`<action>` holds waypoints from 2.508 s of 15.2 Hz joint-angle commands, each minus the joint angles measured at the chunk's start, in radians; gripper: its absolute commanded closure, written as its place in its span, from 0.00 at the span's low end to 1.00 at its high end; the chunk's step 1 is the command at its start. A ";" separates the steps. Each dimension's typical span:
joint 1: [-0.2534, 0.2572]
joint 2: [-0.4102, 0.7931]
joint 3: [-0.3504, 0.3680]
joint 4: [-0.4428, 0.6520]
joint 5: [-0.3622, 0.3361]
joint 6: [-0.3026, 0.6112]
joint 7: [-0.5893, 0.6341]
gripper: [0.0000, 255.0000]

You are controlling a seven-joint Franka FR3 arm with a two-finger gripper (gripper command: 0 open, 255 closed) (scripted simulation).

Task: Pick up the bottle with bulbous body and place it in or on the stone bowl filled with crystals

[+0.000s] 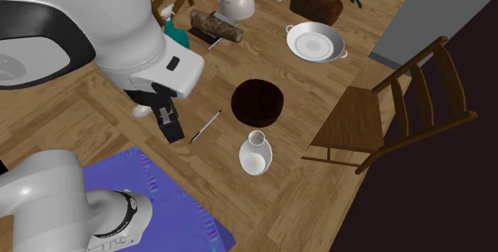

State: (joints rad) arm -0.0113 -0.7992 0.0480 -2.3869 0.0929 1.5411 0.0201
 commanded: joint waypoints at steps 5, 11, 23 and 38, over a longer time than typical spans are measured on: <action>-0.015 0.088 -0.020 -0.030 -0.033 0.142 -0.044 0.00; -0.037 0.254 -0.050 -0.033 -0.074 0.348 -0.101 0.00; -0.057 0.484 -0.080 -0.024 -0.104 0.609 -0.153 0.00; -0.056 0.500 -0.080 -0.044 -0.104 0.646 -0.153 1.00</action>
State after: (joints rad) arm -0.0676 -0.2988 -0.0320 -2.4309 -0.0108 2.1873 -0.1328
